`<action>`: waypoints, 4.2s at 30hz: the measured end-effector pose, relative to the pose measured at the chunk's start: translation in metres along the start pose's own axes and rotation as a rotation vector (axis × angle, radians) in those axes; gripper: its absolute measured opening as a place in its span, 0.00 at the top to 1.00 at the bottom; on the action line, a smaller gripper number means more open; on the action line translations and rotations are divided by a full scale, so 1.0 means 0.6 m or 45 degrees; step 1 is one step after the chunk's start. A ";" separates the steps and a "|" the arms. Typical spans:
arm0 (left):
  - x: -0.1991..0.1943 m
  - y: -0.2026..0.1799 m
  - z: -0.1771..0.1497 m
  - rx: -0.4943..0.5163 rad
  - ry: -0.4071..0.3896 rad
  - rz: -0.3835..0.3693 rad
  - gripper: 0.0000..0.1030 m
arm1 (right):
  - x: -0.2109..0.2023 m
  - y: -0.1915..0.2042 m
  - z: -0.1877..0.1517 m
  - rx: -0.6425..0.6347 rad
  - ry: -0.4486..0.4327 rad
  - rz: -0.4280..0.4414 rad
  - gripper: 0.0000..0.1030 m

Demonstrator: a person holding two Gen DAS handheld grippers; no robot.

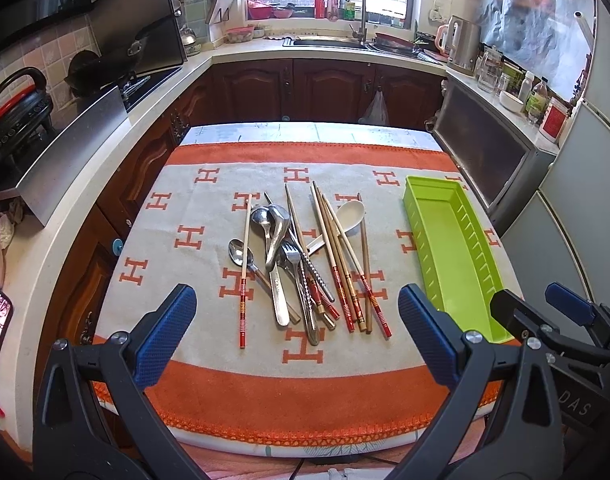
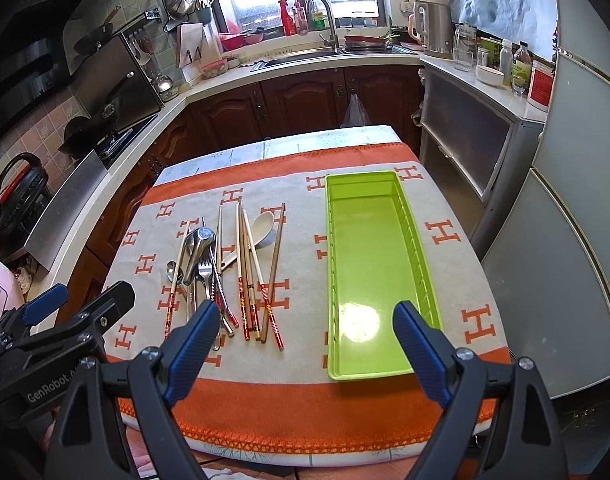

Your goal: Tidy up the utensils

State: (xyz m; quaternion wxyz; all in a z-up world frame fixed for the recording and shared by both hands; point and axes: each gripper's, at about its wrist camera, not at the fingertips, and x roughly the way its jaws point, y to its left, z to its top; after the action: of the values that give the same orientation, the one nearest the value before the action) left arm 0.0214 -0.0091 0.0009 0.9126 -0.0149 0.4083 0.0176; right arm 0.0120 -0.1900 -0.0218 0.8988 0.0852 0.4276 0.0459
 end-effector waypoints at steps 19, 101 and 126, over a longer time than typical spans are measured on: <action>0.023 -0.014 0.014 0.025 0.013 -0.010 0.05 | 0.008 -0.007 0.004 0.007 0.010 -0.060 0.13; 0.364 0.208 0.030 0.001 0.390 -0.329 0.63 | 0.333 0.076 0.074 -0.089 0.367 0.207 0.95; 0.355 0.170 -0.016 -0.095 0.434 -0.075 0.96 | 0.179 -0.014 0.044 0.026 0.236 0.301 0.95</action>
State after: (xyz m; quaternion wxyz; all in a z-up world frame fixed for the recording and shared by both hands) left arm 0.1516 0.0968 -0.1658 0.8290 -0.0636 0.5557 0.0034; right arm 0.1000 -0.1843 -0.0887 0.8428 0.1396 0.4962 0.1549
